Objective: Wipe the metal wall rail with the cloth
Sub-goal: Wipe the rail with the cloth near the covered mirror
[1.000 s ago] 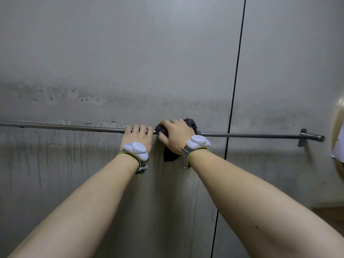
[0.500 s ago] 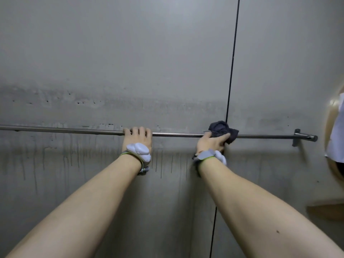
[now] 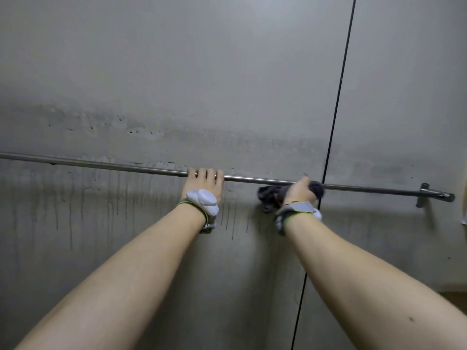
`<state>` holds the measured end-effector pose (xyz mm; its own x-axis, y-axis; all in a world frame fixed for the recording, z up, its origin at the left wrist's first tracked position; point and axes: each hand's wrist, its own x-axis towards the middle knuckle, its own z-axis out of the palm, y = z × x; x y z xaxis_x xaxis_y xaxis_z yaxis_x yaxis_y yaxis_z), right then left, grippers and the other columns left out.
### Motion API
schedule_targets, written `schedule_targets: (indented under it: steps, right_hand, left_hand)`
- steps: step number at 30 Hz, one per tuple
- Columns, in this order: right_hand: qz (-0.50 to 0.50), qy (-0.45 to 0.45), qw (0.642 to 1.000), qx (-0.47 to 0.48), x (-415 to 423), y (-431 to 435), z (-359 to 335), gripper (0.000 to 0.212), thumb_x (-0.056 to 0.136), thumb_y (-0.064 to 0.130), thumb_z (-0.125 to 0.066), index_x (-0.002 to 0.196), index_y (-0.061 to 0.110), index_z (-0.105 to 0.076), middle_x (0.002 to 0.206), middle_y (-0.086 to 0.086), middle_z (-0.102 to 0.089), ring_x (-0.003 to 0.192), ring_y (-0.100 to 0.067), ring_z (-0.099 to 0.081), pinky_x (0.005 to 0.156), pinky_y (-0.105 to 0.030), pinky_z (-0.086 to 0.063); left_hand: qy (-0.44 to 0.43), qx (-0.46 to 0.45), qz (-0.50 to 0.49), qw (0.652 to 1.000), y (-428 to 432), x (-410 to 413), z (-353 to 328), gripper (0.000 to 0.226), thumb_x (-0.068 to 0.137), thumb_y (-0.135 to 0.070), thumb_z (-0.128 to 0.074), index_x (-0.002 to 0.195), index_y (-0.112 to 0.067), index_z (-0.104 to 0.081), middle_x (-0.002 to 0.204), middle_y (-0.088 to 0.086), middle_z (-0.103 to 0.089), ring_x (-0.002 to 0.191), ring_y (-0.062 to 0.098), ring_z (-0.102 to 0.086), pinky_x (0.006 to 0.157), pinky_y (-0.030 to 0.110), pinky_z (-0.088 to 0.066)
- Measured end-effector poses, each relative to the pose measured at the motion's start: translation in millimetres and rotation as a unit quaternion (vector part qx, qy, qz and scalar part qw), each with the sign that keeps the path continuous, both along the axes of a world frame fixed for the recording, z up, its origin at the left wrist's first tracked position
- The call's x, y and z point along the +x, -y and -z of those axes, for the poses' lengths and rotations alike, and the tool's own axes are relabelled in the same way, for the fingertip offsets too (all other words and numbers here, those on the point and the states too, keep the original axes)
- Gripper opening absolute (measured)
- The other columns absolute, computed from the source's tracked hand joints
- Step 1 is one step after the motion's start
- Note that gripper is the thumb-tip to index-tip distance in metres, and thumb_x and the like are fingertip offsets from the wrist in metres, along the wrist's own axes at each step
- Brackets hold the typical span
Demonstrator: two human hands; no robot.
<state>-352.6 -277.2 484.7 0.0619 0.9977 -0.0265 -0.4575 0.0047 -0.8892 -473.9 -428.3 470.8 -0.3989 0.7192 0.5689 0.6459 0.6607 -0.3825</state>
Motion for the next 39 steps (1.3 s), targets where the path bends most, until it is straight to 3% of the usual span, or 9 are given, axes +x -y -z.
schedule_targets:
  steps: [4, 12, 15, 18, 22, 26, 28, 33, 39]
  right_hand:
    - [-0.008, 0.041, 0.999, -0.021, 8.9, -13.0, 2.1, 0.065, 0.092, 0.051, -0.039, 0.129, -0.002, -0.049, 0.137, -0.020, -0.051, 0.123, -0.035, -0.049, 0.102, -0.031, -0.033]
    - [-0.317, -0.042, 0.947, -0.029, -116.6, 104.1, -1.6, 0.054, 0.085, 0.055, -0.037, 0.108, 0.007, -0.048, 0.119, -0.016, -0.055, 0.105, -0.038, -0.057, 0.096, -0.052, -0.048]
    - [-0.366, -0.024, 0.930, -0.025, -138.5, 125.5, 0.4, 0.074, 0.080, 0.059, -0.033, 0.124, 0.001, -0.048, 0.132, -0.020, -0.054, 0.115, -0.038, -0.055, 0.105, -0.046, -0.041]
    - [-0.322, -0.012, 0.947, 0.022, -138.4, 116.2, 5.7, 0.060, 0.079, 0.057, -0.034, 0.104, 0.006, -0.055, 0.117, -0.014, -0.059, 0.107, -0.034, -0.059, 0.102, -0.048, -0.045]
    - [-0.130, -0.035, 0.991, -0.004, -89.5, 68.8, 3.0, 0.044, 0.086, 0.048, -0.041, 0.067, 0.009, -0.045, 0.098, -0.018, -0.059, 0.103, -0.038, -0.060, 0.095, -0.043, -0.047]
    - [0.015, 0.013, 1.000, -0.018, -19.7, 20.6, -0.3, 0.055, 0.094, 0.046, -0.036, 0.119, 0.001, -0.055, 0.131, -0.020, -0.056, 0.115, -0.035, -0.054, 0.087, -0.031, -0.037]
    - [0.027, 0.022, 0.999, -0.017, -8.7, 15.0, -0.9, 0.058, 0.096, 0.045, -0.033, 0.131, 0.001, -0.047, 0.136, -0.019, -0.052, 0.120, -0.033, -0.051, 0.092, -0.030, -0.035]
    - [0.008, 0.090, 0.996, -0.014, -52.1, 64.6, 4.3, 0.051, 0.099, 0.039, -0.035, 0.110, -0.006, -0.056, 0.124, -0.027, -0.058, 0.108, -0.040, -0.054, 0.067, -0.028, -0.019]
    - [-0.103, 0.164, 0.980, 0.049, -96.3, 112.1, 6.6, 0.061, 0.095, 0.051, -0.031, 0.086, 0.000, -0.063, 0.108, -0.024, -0.065, 0.092, -0.036, -0.057, 0.078, -0.035, -0.038]
  left_hand:
    - [0.008, 0.007, 0.044, 0.999, 3.7, -5.1, -1.3, 0.078, 0.079, -0.036, -0.060, 0.143, -0.008, -0.023, 0.130, 0.012, -0.043, 0.117, 0.031, -0.044, 0.099, 0.042, -0.032]
    - [0.012, 0.111, -0.022, 0.994, 51.9, -40.3, 6.8, 0.063, 0.089, -0.028, -0.048, 0.142, -0.001, -0.026, 0.134, 0.015, -0.039, 0.124, 0.033, -0.037, 0.106, 0.047, -0.027]
    - [0.005, 0.090, -0.025, 0.996, 67.2, -57.5, 10.0, 0.062, 0.091, -0.028, -0.045, 0.144, -0.003, -0.024, 0.137, 0.014, -0.039, 0.125, 0.033, -0.038, 0.108, 0.047, -0.025]
    - [0.003, 0.073, -0.025, 0.997, 63.9, -55.7, 9.7, 0.061, 0.086, -0.030, -0.050, 0.138, -0.004, -0.032, 0.130, 0.014, -0.044, 0.116, 0.033, -0.043, 0.099, 0.044, -0.032]
    - [0.013, 0.090, -0.038, 0.995, 56.8, -48.8, 8.2, 0.051, 0.083, -0.031, -0.051, 0.124, -0.003, -0.041, 0.120, 0.015, -0.049, 0.107, 0.032, -0.047, 0.092, 0.042, -0.036]
    - [0.001, 0.080, -0.036, 0.996, 59.5, -50.6, 7.1, 0.053, 0.081, -0.027, -0.051, 0.126, -0.001, -0.040, 0.121, 0.016, -0.049, 0.108, 0.032, -0.047, 0.093, 0.042, -0.036]
    - [0.003, 0.077, -0.038, 0.996, 59.6, -51.2, 7.9, 0.052, 0.085, -0.024, -0.050, 0.129, 0.001, -0.038, 0.124, 0.017, -0.048, 0.110, 0.033, -0.046, 0.094, 0.043, -0.035]
    - [0.005, 0.065, -0.044, 0.997, 57.7, -49.5, 5.9, 0.045, 0.091, -0.010, -0.036, 0.133, 0.003, -0.033, 0.128, 0.020, -0.045, 0.115, 0.034, -0.045, 0.097, 0.044, -0.035]
    - [-0.015, 0.046, -0.041, 0.998, 62.0, -51.3, 5.5, 0.042, 0.095, -0.012, -0.033, 0.135, 0.000, -0.033, 0.129, 0.018, -0.045, 0.115, 0.033, -0.046, 0.095, 0.043, -0.036]
